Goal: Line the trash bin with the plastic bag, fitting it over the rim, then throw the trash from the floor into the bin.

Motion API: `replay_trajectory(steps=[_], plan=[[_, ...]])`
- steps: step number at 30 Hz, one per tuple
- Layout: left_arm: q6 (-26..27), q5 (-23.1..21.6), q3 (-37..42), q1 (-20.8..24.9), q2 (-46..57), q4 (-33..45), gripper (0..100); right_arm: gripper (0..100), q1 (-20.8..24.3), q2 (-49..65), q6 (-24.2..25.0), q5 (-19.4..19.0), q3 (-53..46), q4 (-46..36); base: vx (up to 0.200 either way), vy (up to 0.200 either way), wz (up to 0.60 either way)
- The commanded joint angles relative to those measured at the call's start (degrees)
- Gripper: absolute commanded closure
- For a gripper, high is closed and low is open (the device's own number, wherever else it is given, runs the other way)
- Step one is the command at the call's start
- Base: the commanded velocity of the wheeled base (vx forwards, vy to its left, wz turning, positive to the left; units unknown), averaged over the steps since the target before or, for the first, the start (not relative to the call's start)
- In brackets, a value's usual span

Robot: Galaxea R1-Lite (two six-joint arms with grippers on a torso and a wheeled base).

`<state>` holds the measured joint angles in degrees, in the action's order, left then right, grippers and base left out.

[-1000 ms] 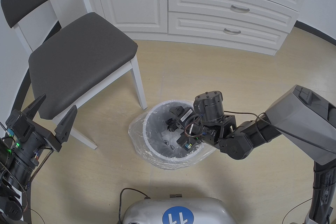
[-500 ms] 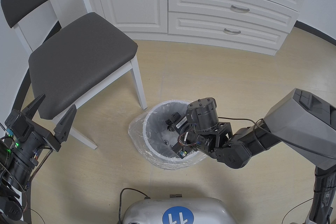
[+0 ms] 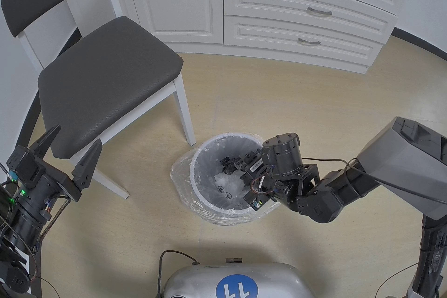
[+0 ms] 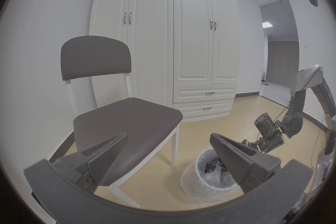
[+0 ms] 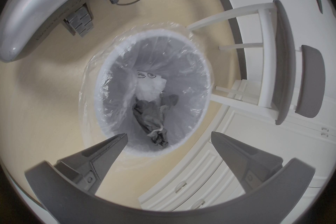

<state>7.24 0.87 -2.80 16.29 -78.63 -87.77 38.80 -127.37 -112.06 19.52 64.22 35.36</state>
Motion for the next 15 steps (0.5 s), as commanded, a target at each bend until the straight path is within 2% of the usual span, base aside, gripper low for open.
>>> replay_trajectory(steps=[1,15], plan=[[-0.03,0.01,-0.1,-0.03,-0.3,-0.03,0,0,-0.66,-3.41,0.08,-0.09,1.96,1.55,0.0,0.0,0.0],[-0.3,0.01,-0.1,-0.2,-1.09,-0.03,0,0,0.13,-10.53,0.35,-0.53,13.91,2.08,0.0,0.0,0.0]])
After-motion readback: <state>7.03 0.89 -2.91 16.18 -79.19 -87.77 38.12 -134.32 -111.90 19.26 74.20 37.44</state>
